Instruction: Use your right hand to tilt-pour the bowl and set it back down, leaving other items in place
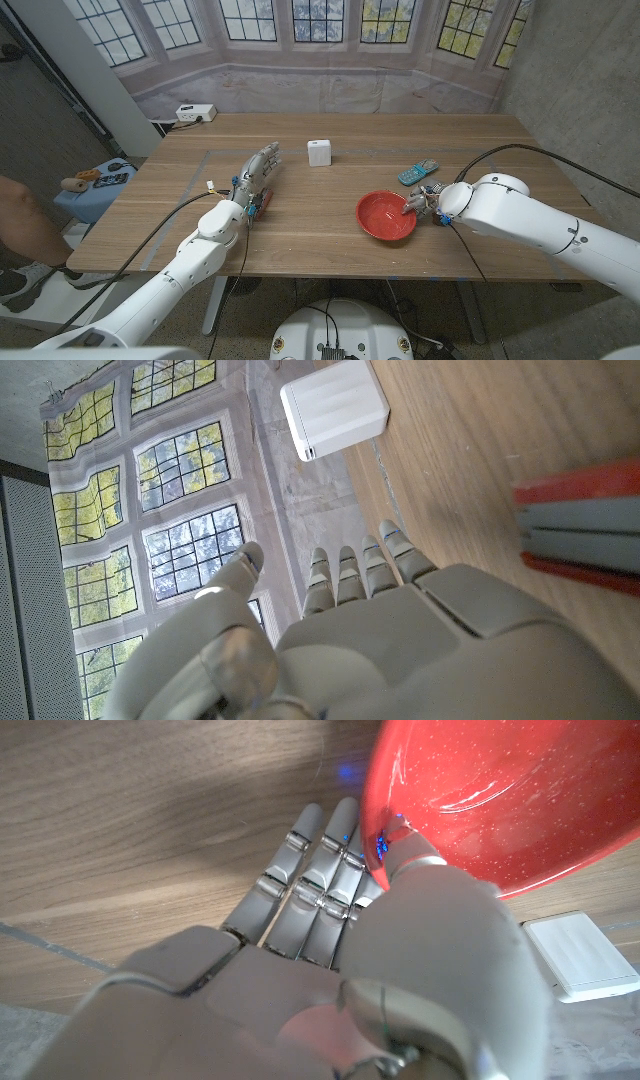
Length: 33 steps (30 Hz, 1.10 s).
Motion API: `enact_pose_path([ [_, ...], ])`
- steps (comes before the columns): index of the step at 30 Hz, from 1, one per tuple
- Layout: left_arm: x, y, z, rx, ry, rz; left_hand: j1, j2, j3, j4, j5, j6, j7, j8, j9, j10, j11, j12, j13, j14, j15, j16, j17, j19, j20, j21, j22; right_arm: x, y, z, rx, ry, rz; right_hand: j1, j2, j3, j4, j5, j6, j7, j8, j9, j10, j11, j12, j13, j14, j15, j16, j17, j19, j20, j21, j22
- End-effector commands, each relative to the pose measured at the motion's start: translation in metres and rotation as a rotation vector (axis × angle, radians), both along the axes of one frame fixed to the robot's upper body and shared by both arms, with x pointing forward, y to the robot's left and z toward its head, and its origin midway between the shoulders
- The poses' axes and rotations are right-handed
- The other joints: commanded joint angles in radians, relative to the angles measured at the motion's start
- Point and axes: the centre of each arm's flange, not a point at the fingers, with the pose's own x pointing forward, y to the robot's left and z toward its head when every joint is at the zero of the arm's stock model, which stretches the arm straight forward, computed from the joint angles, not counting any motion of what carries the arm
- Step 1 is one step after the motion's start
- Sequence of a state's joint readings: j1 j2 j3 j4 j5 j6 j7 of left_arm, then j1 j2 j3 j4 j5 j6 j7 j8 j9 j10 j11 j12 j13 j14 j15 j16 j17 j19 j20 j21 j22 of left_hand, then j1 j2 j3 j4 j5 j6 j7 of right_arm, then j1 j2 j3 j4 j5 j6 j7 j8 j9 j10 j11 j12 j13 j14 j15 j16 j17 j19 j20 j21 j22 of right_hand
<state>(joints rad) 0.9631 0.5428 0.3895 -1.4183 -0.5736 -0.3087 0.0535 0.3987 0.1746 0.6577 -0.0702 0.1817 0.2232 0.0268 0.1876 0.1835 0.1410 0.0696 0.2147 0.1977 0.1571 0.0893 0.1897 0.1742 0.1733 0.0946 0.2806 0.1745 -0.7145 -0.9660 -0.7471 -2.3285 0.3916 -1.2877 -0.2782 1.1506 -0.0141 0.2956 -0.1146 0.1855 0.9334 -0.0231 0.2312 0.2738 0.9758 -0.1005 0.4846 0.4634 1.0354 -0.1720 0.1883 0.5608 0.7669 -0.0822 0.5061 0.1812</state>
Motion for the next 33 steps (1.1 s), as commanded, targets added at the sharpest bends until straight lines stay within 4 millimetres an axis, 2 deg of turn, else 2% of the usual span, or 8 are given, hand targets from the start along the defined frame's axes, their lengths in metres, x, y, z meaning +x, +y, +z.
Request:
enact_pose_path([
  [1, 0.003, 0.001, 0.001, 0.0, 0.003, -0.005, 0.003, 0.003, 0.004, -0.003, 0.004, 0.006, 0.002, 0.001, 0.002, 0.006, 0.0, -0.002, 0.001, 0.006, 0.0, -0.003, 0.003, 0.009, 0.002, -0.001, 0.005, 0.0, 0.004, 0.003, -0.014, 0.009, 0.015, -0.018, -0.005, 0.002, 0.006, 0.006, -0.019, 0.001, -0.01, 0.001, -0.025, 0.005, -0.014, -0.007, -0.021, -0.032, -0.009, -0.012, -0.013, 0.009, -0.007, 0.002],
  [5, 0.004, 0.002, 0.002, 0.003, 0.004, -0.008, 0.003, 0.002, 0.004, -0.004, 0.004, 0.007, 0.002, 0.001, 0.002, 0.005, 0.0, -0.003, 0.001, 0.006, 0.0, -0.003, 0.003, 0.01, 0.003, -0.002, 0.005, -0.001, 0.005, 0.005, -0.021, 0.011, 0.019, -0.035, -0.01, -0.003, 0.009, 0.006, -0.04, 0.008, -0.02, -0.001, -0.04, 0.011, -0.025, -0.015, -0.035, -0.025, -0.008, -0.019, -0.02, 0.015, -0.011, 0.001],
  [15, 0.003, 0.001, 0.004, 0.013, 0.003, -0.014, 0.002, 0.002, 0.004, -0.003, 0.004, 0.005, 0.0, 0.0, 0.002, 0.005, 0.001, -0.003, 0.001, 0.006, 0.0, -0.003, 0.003, 0.011, 0.003, -0.004, 0.005, -0.005, 0.006, 0.01, -0.032, 0.015, 0.033, -0.051, -0.015, -0.007, 0.008, 0.008, -0.063, 0.017, -0.028, -0.001, -0.069, 0.024, -0.041, -0.022, -0.063, -0.013, -0.007, -0.024, -0.036, 0.024, -0.019, 0.001],
  [22, -0.001, -0.001, 0.004, 0.01, 0.001, -0.022, 0.003, 0.002, 0.004, -0.004, 0.004, 0.006, 0.0, 0.0, 0.002, 0.007, 0.004, -0.002, 0.001, 0.007, 0.0, -0.003, 0.002, 0.012, 0.004, -0.006, 0.005, -0.006, -0.003, 0.013, 0.016, 0.008, 0.053, -0.064, -0.016, -0.009, 0.01, 0.011, -0.08, 0.017, -0.033, -0.001, -0.085, 0.031, -0.049, -0.026, -0.089, -0.009, -0.011, -0.033, -0.053, 0.029, -0.028, 0.001],
  [33, -0.007, -0.002, 0.005, 0.022, -0.003, -0.022, 0.002, 0.002, 0.004, -0.003, 0.004, 0.006, 0.0, 0.0, 0.002, 0.006, 0.003, -0.003, 0.001, 0.007, -0.001, -0.003, 0.003, 0.013, 0.004, -0.008, 0.005, -0.007, -0.007, 0.019, 0.007, -0.036, 0.067, -0.088, -0.023, -0.006, 0.005, 0.019, -0.124, 0.026, -0.042, -0.007, -0.156, 0.054, -0.091, -0.047, -0.168, 0.03, -0.02, -0.078, -0.09, 0.045, -0.049, 0.0],
])
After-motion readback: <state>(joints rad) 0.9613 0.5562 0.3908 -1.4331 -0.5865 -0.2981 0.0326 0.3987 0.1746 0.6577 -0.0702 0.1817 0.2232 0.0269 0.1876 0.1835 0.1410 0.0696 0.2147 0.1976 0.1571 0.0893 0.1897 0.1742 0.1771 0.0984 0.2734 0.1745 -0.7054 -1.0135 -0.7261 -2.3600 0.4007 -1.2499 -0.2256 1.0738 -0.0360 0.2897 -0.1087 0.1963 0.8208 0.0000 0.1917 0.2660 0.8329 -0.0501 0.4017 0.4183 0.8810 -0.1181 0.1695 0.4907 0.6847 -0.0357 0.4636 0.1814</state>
